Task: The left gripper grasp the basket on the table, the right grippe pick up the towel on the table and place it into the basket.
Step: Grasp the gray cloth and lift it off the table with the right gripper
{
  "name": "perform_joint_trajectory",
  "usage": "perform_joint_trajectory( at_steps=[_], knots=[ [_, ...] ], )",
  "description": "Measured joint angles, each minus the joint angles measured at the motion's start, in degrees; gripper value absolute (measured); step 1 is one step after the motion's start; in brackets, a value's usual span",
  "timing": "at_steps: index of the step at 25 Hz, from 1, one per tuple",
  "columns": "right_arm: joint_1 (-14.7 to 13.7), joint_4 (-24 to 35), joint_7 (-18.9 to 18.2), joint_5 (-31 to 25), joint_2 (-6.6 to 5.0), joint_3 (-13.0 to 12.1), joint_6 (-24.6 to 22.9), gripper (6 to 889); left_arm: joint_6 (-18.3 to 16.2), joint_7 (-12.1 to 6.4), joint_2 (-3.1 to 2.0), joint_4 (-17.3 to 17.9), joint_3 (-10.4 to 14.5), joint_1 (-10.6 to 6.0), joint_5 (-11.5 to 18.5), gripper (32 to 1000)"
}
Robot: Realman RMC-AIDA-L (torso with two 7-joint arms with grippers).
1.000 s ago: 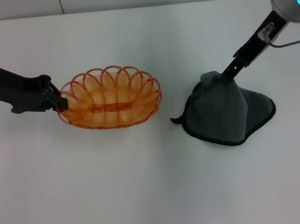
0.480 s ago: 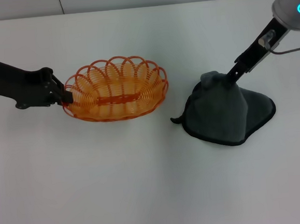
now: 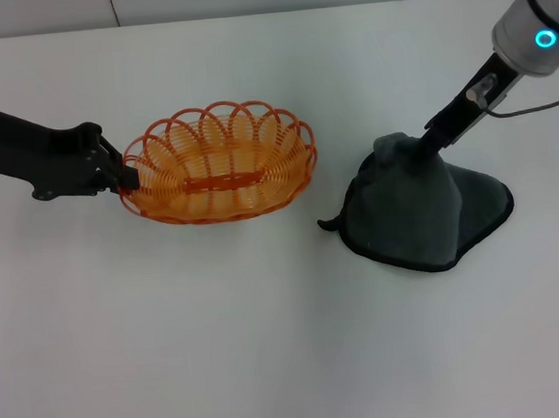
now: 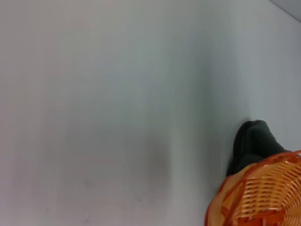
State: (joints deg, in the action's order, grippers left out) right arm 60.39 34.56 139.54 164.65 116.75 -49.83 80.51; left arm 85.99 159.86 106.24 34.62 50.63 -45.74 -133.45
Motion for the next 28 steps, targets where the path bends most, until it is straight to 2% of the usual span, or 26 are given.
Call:
perform_joint_trajectory(
  at_steps=[10, 17, 28],
  knots=[
    [-0.33, -6.71, -2.87, -2.3, 0.68, -0.08, -7.95, 799, -0.23, -0.2, 0.1, 0.0, 0.0, -0.05, 0.01, 73],
    [-0.37, -9.13, -4.1, -2.3, 1.2, -0.48, -11.27, 794, -0.39, -0.24, 0.16, 0.0, 0.06, -0.05, 0.03, 73],
    [-0.36, -9.87, -4.65, -2.32, 1.21, -0.4, -12.16, 786, -0.39, -0.34, 0.28, 0.0, 0.14, -0.14, -0.14, 73]
  ],
)
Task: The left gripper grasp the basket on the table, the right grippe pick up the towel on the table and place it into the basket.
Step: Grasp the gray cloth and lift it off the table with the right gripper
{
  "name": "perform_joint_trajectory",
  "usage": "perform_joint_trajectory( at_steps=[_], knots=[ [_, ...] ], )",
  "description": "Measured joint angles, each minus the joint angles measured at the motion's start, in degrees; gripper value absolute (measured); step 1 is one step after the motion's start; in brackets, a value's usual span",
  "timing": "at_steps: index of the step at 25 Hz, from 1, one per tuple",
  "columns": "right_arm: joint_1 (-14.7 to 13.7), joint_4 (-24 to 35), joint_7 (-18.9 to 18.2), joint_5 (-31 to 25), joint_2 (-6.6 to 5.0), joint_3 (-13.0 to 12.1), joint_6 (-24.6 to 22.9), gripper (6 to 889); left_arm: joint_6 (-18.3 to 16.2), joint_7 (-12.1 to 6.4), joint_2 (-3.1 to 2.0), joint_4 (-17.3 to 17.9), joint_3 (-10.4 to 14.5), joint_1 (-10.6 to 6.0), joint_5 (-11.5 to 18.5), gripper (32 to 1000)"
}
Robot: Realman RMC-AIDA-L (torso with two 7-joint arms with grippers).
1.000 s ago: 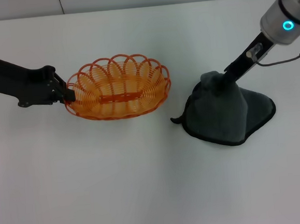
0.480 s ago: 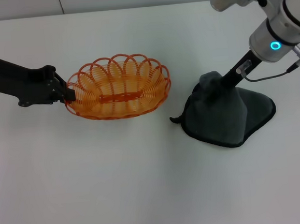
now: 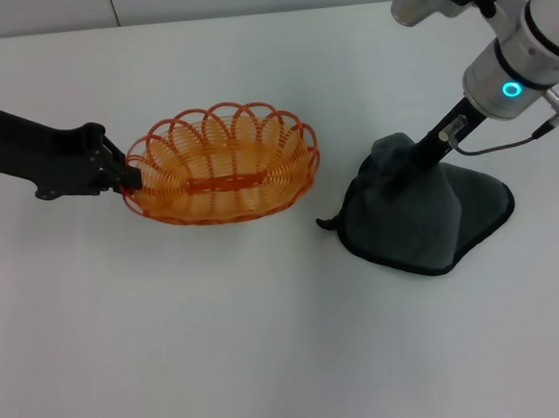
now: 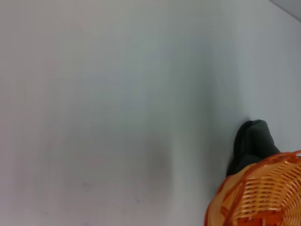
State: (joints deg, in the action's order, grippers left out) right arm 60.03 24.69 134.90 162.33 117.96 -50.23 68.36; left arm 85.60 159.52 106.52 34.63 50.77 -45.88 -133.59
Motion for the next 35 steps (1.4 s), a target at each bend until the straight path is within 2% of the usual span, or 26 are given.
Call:
perform_joint_trajectory(
  at_steps=[5, 13, 17, 21, 27, 32, 35],
  knots=[
    [0.0, 0.0, -0.13, 0.0, -0.01, 0.12, 0.02, 782, 0.0, -0.01, 0.0, 0.0, -0.14, 0.0, -0.09, 73],
    [-0.03, 0.05, -0.97, 0.0, 0.11, 0.21, -0.53, 625, 0.01, 0.0, 0.0, 0.0, -0.15, 0.01, -0.16, 73],
    [-0.79, 0.56, -3.35, -0.24, 0.22, 0.24, -1.51, 551, 0.01, 0.0, -0.01, 0.0, -0.12, 0.13, -0.18, 73],
    [-0.86, 0.7, -3.53, -0.37, 0.11, 0.2, -1.24, 478, 0.01, 0.0, -0.06, 0.0, -0.16, 0.15, -0.18, 73],
    [-0.79, 0.78, -3.45, -0.45, 0.02, 0.31, -1.14, 240, 0.01, 0.0, -0.09, 0.0, -0.12, 0.32, -0.19, 74],
    [-0.75, 0.8, -3.82, -0.49, -0.05, 0.31, -0.99, 91, 0.01, 0.0, -0.09, 0.0, -0.11, 0.36, -0.21, 74],
    [-0.67, 0.86, -3.87, -0.5, -0.05, 0.31, -0.74, 84, 0.01, 0.0, -0.09, 0.0, -0.1, 0.44, -0.24, 74]
  ],
)
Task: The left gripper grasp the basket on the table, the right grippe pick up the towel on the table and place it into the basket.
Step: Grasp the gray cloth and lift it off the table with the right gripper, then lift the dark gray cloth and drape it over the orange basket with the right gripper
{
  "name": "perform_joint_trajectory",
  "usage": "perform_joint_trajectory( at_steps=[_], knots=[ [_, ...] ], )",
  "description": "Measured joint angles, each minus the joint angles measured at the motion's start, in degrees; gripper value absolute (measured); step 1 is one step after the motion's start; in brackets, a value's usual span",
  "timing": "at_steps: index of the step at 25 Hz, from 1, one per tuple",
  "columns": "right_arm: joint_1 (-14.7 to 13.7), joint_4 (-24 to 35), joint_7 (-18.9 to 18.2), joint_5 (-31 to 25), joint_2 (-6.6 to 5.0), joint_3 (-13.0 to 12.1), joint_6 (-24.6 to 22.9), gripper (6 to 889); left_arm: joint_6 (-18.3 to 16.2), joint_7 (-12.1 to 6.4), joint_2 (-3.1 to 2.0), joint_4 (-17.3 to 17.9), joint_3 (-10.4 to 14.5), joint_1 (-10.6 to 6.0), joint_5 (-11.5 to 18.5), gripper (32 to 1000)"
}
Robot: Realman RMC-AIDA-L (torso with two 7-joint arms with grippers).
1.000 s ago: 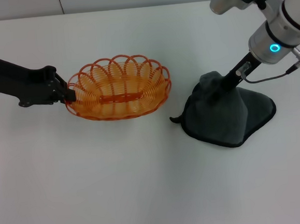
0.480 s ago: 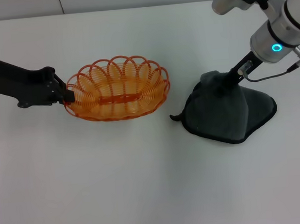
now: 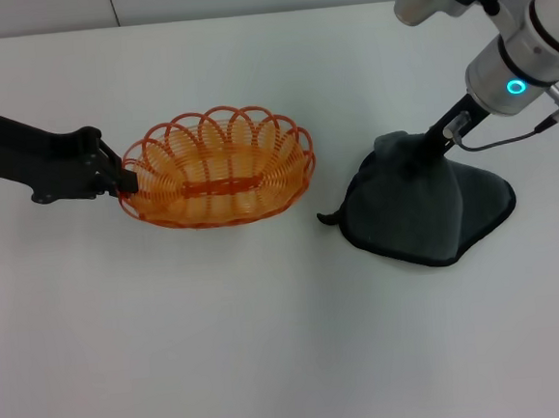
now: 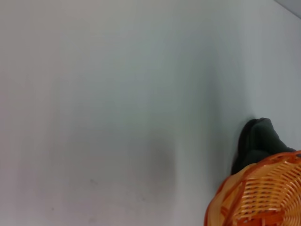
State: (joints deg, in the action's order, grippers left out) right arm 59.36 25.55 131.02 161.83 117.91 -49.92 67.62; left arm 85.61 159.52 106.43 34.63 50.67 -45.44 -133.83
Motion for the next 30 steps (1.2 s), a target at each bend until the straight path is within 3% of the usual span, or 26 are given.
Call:
perform_joint_trajectory(
  at_steps=[9, 14, 19, 26, 30],
  knots=[
    [-0.33, 3.76, 0.43, -0.03, 0.09, 0.0, 3.6, 84, 0.0, 0.0, -0.06, -0.06, 0.13, 0.1, -0.03, 74],
    [-0.37, 6.43, 0.45, -0.03, 0.05, 0.0, 8.01, 84, -0.01, -0.11, -0.09, -0.27, 0.13, 0.28, -0.03, 74],
    [-0.68, 14.36, 0.47, -0.03, 0.02, 0.34, 14.8, 84, -0.04, -0.13, -0.25, -0.33, 0.05, 0.89, -0.04, 74],
    [-0.57, 26.17, 0.18, -0.03, -0.15, 4.83, 24.61, 84, -0.08, -0.14, -0.26, -0.35, 0.07, 0.9, -0.03, 74],
    [-0.33, 30.29, 0.49, -1.81, -0.27, 5.23, 28.46, 84, -0.09, -0.06, -0.26, -0.35, 0.16, 0.89, -0.03, 74]
  ],
)
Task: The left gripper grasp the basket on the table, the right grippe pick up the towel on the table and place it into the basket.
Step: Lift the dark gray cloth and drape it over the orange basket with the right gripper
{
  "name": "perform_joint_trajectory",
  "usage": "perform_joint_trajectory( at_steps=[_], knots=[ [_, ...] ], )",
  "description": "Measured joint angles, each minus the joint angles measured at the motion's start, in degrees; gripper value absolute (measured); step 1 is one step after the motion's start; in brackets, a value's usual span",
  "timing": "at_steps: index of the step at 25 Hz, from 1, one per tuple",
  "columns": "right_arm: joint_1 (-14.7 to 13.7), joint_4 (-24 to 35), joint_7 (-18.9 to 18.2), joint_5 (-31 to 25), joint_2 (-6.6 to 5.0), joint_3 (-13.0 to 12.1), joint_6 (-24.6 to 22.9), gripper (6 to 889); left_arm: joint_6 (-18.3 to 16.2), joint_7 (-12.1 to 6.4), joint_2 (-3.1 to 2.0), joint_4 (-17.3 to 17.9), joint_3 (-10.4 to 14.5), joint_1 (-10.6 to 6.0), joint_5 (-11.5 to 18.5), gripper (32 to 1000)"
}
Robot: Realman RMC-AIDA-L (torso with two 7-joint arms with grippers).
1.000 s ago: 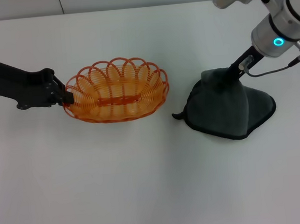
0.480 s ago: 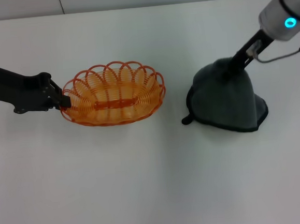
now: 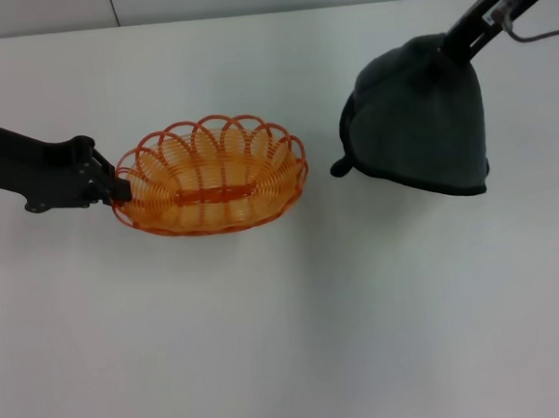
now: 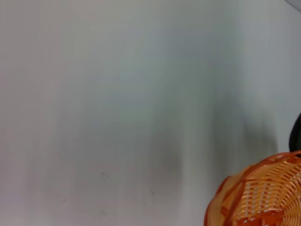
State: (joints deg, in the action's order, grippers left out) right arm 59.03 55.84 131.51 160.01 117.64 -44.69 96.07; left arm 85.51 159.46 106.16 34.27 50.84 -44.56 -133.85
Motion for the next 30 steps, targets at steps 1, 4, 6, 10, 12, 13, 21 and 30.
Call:
perform_joint_trajectory(
  at_steps=[1, 4, 6, 10, 12, 13, 21, 30],
  knots=[
    [0.07, 0.77, 0.06, -0.68, -0.04, 0.0, 0.82, 84, 0.0, 0.01, 0.0, 0.0, 0.01, 0.0, 0.0, 74],
    [0.4, 3.14, 0.42, -2.07, -0.13, 0.03, 2.85, 84, -0.04, 0.03, 0.0, -0.02, 0.08, 0.0, 0.0, 74],
    [0.56, 4.32, 0.67, -2.78, -0.14, 0.04, 3.85, 84, -0.06, 0.06, 0.0, -0.07, 0.17, 0.0, 0.0, 74],
    [1.3, 5.15, 0.94, -5.59, -0.14, 0.04, 5.66, 84, -0.27, 0.22, 0.0, -0.12, 0.21, -0.01, 0.0, 74],
    [2.0, 5.23, 1.0, -6.38, -0.13, 0.02, 6.03, 84, -0.56, 0.43, 0.1, -0.18, 0.3, -0.01, -0.03, 74],
    [2.32, 5.26, 1.02, -6.74, -0.1, 0.0, 6.25, 84, -0.57, 0.49, 0.17, -0.18, 0.35, -0.05, -0.09, 74],
    [5.28, 5.33, 1.36, -11.9, 0.03, -0.56, 7.69, 85, -0.62, 0.59, 0.45, -0.18, 0.4, -0.45, -0.65, 74],
    [8.54, 3.29, 1.39, -16.18, 0.32, -2.73, 7.24, 85, -1.0, 0.75, 0.51, -0.17, 0.48, -0.67, -0.7, 74]
  ],
)
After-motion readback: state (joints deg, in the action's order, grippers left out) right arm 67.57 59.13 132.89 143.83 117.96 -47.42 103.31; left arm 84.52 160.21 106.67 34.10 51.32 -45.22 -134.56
